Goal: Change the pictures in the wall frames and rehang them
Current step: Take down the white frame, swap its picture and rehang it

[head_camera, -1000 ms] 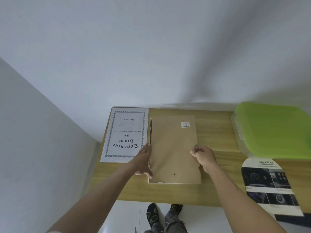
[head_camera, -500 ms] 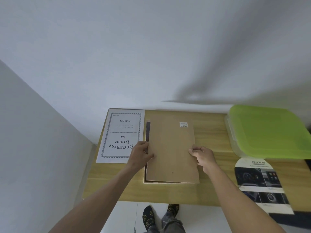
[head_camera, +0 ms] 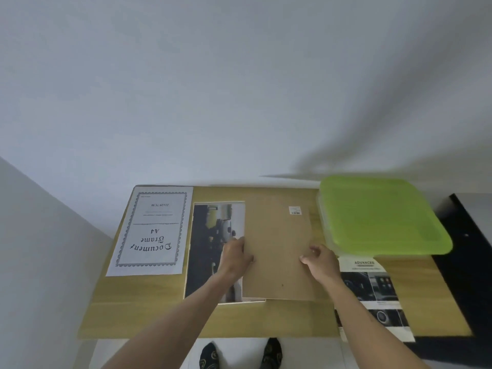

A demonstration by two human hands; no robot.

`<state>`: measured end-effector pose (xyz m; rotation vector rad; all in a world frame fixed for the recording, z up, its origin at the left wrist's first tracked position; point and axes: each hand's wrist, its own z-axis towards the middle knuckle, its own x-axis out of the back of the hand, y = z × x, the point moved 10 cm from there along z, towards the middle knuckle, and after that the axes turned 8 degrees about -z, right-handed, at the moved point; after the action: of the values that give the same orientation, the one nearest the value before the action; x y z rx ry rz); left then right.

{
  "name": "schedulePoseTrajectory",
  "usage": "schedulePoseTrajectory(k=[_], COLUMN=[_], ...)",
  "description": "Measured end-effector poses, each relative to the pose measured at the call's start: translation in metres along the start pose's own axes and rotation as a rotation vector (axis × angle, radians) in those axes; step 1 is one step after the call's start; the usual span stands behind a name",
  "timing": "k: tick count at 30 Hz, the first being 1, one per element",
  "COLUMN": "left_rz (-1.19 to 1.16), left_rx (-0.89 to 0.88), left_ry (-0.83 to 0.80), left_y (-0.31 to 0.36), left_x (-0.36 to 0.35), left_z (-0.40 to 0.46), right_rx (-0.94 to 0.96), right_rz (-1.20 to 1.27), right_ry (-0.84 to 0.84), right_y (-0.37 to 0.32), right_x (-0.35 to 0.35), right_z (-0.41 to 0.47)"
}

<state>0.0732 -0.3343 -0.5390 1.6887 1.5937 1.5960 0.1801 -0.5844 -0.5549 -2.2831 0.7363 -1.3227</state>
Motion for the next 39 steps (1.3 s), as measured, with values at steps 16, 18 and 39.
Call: schedulePoseTrajectory(k=[16, 18, 39], left_rz=[0.244, 0.299, 0.504], left_rx=[0.072, 0.081, 0.068], left_ry=[0.046, 0.037, -0.056], left_y=[0.019, 0.021, 0.020], left_x=[-0.071, -0.076, -0.096], left_z=[0.008, 0.006, -0.006], right_rx=[0.104, 0.129, 0.335], right_rz=[-0.144, -0.164, -0.586], right_ry=[0.023, 0.046, 0.138], right_y=[0.038, 0.039, 0.012], right_x=[0.029, 0.024, 0.000], right_z=[0.037, 0.036, 0.019])
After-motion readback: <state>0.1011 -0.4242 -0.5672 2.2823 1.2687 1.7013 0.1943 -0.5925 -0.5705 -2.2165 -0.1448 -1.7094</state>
